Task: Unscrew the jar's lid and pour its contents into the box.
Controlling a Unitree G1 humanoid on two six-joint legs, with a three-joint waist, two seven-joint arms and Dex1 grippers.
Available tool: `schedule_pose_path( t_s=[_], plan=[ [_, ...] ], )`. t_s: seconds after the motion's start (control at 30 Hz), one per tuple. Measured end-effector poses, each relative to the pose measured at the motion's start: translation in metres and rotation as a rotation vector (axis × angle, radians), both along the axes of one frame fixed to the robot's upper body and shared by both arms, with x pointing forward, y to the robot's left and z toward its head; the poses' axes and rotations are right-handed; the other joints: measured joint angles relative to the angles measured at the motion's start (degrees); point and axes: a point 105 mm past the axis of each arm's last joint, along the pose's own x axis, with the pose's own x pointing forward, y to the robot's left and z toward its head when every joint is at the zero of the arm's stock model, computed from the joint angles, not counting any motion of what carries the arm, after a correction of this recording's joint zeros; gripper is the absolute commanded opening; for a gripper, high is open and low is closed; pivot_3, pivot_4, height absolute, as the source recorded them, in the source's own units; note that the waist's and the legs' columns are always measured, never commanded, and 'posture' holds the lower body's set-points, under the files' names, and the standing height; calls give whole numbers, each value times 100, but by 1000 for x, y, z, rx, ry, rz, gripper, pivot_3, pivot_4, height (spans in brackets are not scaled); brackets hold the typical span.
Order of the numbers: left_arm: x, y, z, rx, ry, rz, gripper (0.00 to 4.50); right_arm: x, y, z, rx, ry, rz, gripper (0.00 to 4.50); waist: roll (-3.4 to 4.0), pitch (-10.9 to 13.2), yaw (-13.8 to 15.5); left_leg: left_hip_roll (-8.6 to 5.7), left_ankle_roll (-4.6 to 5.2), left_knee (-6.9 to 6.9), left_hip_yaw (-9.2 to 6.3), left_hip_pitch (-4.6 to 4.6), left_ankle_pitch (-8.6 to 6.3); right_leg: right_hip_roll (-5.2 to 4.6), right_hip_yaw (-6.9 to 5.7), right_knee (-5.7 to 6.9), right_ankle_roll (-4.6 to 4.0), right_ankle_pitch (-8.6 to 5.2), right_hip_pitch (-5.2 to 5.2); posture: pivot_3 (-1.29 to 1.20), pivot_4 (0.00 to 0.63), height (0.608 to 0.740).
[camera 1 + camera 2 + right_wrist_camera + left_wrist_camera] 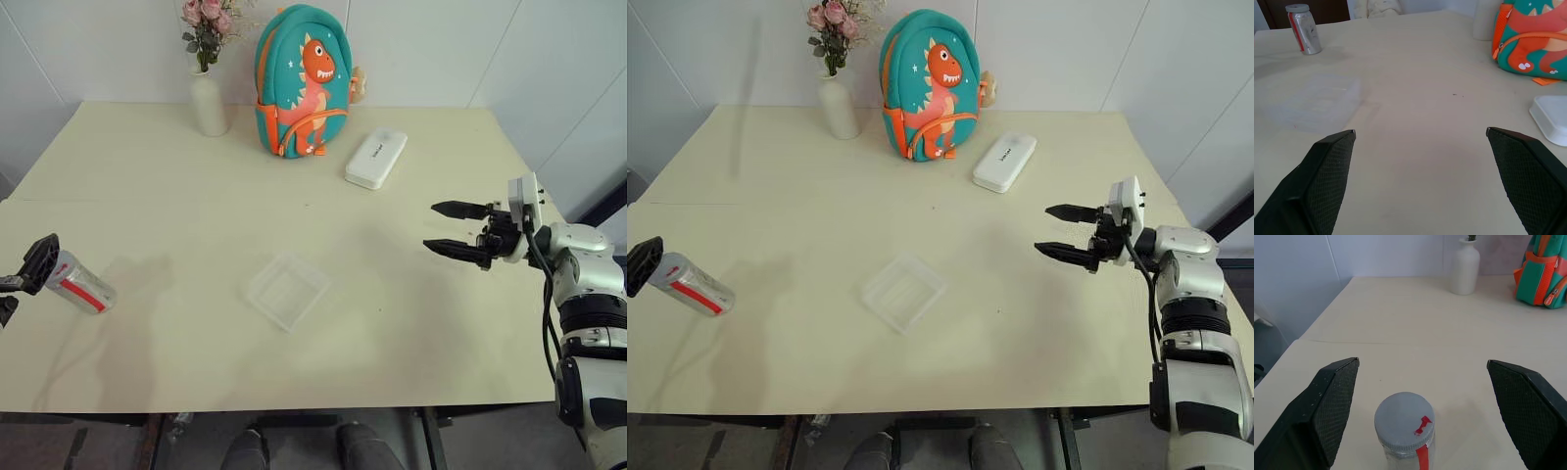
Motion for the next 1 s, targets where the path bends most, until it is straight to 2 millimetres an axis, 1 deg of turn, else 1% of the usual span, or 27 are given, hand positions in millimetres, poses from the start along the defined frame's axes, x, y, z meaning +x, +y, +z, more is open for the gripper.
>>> schedule_pose_path(
  t_s=[0.1, 0.27, 0.4, 0.47, 0.5, 0.6, 0.67, 0.73, 0.83, 0.93, 1.0],
  plan=[
    [-1, 1, 1, -2, -5, 10, 4472, -1, -3, -1, 0, 13, -6, 4500, 0, 0, 1, 0, 0, 4, 0, 0, 0, 0, 0, 1, 0, 0, 1, 0, 150, 740],
    [-1, 3, -1, -10, -8, 30, 4472, -1, -2, -1, 3, 15, -3, 4500, 0, 0, -39, 0, 0, 5, -1, 2, 0, 1, 0, 2, 1, 0, 3, 0, 150, 740],
    [1, 2, 4, 1, -45, 34, 4472, 1, 10, -5, 32, 23, 29, 4500, 0, 0, -86, 0, 0, 6, -1, 2, 0, 1, 0, 2, 3, 1, 6, 0, 150, 740],
    [0, 2, 4, 2, -52, 39, 4472, 2, 15, -5, 43, 24, 41, 4500, 2, 1, -107, 0, 0, 6, -1, 2, 0, 1, 0, 1, 3, 1, 7, 0, 150, 740],
    [-1, 2, 1, -7, -55, 49, 4472, 3, 18, -3, 48, 18, 49, 4500, 4, 2, -119, 0, 1, 6, 1, 2, -1, 0, 1, 1, 3, 2, 7, 0, 150, 740],
    [-5, -8, -13, -25, -71, 78, 4472, 6, 28, 6, 54, -7, 75, 4500, 7, 4, -130, 1, 1, 7, 0, 3, -4, 2, 3, -1, 5, 3, 9, 0, 150, 740],
    [-9, -21, -23, -50, -96, 125, 4472, 11, 36, 10, 62, -8, 93, 4500, 8, 5, -118, 1, 1, 17, -3, 7, -6, 2, 1, -3, 7, 4, 20, 0, 150, 740],
    [-10, -32, -31, -57, -83, 128, 4472, 14, 43, 10, 62, -8, 109, 4500, 6, 4, -114, 1, 0, 24, -11, 8, -6, 5, -4, -2, 8, 4, 26, 0, 150, 740],
    [-19, -31, -40, -68, -91, 194, 4472, 16, 52, 5, 58, 12, 128, 4500, 6, 4, -115, -2, 4, 32, -12, 13, -8, 4, -4, -10, 12, 6, 42, 0, 150, 740],
    [-28, -24, -50, -89, -88, 272, 4472, 18, 53, 1, 61, 30, 126, 4500, 6, 4, -116, -3, 10, 41, -14, 15, -12, 3, -5, -19, 13, 7, 54, 0, 150, 740],
    [-31, -23, -53, -92, -95, 292, 4472, 19, 55, 0, 63, 27, 130, 4500, 6, 4, -117, -3, 10, 43, -15, 15, -12, 4, -5, -19, 13, 7, 55, 0, 150, 740]
  ],
)
